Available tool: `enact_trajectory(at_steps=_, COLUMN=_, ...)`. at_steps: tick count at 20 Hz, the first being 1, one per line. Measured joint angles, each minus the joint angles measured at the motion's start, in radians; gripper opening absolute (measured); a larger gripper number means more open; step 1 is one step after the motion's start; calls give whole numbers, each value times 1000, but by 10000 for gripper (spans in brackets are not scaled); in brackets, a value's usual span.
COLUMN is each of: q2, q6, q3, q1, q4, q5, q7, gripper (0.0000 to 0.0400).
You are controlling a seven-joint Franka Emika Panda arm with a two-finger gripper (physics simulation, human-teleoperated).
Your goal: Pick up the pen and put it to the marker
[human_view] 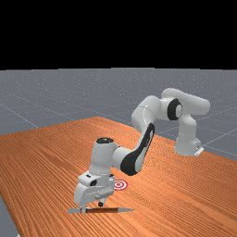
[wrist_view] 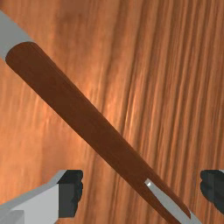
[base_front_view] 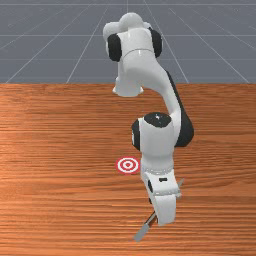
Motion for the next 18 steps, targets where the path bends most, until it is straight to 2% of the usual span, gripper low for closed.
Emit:
enact_trajectory(at_steps=1, q2=5, q6=2, q3=7, q1=-3, q4=7, q5=-1, q7=-21, gripper=347)
enact_trajectory(at_steps=2, q2=3, q6=8, q3=10, q1=-5, q4=4, q5=0, q7=-31, gripper=207)
enact_trajectory(at_steps=3, q2=-1, q6=6, q3=-11, q1=7, q4=2, q5=-9, q7=-2, gripper=156)
enact_trajectory(at_steps=4, q2=-3, q6=10, q3=3, q1=-1, q4=-1, q5=0, q7=-12, gripper=92)
enact_trajectory(at_steps=8, q2=84, q6=-18, q3=4, q1=4, q4=132, q5=2, q7=-19, gripper=93)
enact_trajectory(at_steps=9, q2=71, q6=15, q3=-3, q1=7, q4=101, q5=0, q7=0, gripper=94)
enact_trajectory(at_steps=10, q2=12, q6=90, q3=-2, q1=2, q4=-12, q5=-5, q7=-7, gripper=98)
enact_trajectory(at_steps=13, q2=12, q6=51, q3=74, q1=-75, q4=-7, q5=-3, q7=-218, gripper=97)
enact_trajectory(at_steps=15, q2=3, q6=62, q3=68, q1=-108, q4=-23, q5=3, q7=-220, gripper=96)
enact_trajectory(at_steps=16, q2=-41, q6=107, q3=57, q1=-116, q4=-109, q5=2, q7=-190, gripper=97)
enact_trajectory(at_steps=17, q2=-87, q6=157, q3=71, q1=-133, q4=-205, q5=24, q7=-163, gripper=96)
enact_trajectory(at_steps=18, q2=-138, q6=209, q3=113, q1=-170, q4=-315, q5=43, q7=-191, gripper=97)
